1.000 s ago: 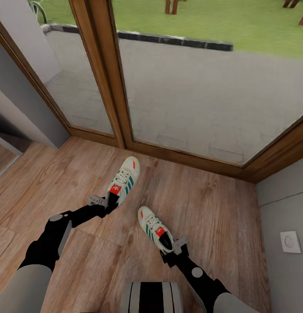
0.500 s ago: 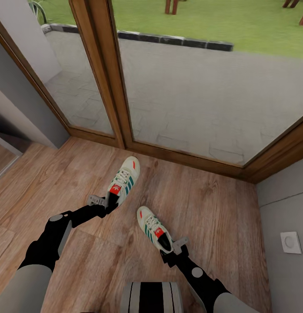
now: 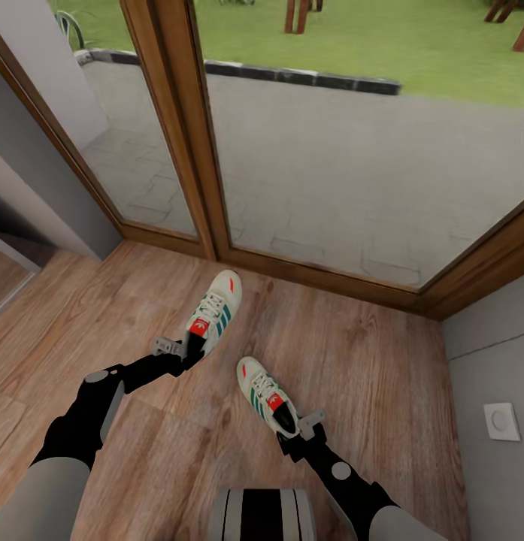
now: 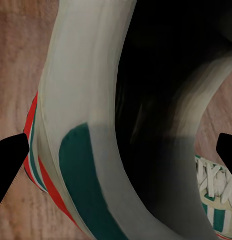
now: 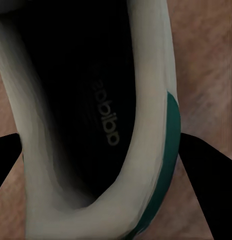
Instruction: Pick up the two gym shoes and the two sandals from the corridor floor and place them onto the hallstand (shoe rack) in the corridor, making sure they are on the rack and not on the floor. Arrange them so the two gym shoes are next to each other and the two sandals are next to each other.
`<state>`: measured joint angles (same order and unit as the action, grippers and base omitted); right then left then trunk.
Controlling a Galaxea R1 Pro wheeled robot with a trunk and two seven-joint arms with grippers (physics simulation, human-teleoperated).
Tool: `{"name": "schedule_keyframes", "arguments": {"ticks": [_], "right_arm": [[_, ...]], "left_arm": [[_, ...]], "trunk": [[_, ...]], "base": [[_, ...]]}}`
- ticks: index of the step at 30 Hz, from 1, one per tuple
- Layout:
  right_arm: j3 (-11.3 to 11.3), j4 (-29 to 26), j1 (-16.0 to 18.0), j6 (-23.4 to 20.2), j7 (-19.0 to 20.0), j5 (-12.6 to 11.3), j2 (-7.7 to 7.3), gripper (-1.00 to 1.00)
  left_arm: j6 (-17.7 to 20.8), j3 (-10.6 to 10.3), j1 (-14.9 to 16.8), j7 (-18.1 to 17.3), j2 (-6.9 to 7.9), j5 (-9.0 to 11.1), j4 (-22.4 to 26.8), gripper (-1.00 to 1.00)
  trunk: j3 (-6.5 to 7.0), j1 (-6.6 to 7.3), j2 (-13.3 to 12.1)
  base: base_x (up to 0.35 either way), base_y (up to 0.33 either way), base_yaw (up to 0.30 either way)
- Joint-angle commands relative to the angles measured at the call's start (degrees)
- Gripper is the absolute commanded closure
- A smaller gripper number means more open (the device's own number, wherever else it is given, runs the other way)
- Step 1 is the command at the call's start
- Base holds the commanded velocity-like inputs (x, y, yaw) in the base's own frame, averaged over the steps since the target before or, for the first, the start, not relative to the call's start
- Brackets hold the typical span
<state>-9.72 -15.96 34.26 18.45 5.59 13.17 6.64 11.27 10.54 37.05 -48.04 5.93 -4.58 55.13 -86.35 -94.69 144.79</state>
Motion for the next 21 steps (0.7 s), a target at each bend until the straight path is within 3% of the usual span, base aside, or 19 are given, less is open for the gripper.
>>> {"name": "schedule_keyframes", "arguments": {"ticks": [1,21], "right_arm": [[0.2,0.0,0.0,0.2,0.1,0.5,0.03,1.00],[0.0,-0.4,0.0,-0.2,0.0,0.6,0.04,1.00]], "left_arm": [[0.5,0.2,0.0,-0.4,-0.04,-0.3,0.1,1.00],[0.5,0.2,-0.1,-0.4,0.05,-0.4,0.1,1.00]], "trunk": [[0.19,0.03,0.0],[4.62,0.55,-0.3]], "base": [[0.000,0.000,0.000],[0.000,0.000,0.000]]}}
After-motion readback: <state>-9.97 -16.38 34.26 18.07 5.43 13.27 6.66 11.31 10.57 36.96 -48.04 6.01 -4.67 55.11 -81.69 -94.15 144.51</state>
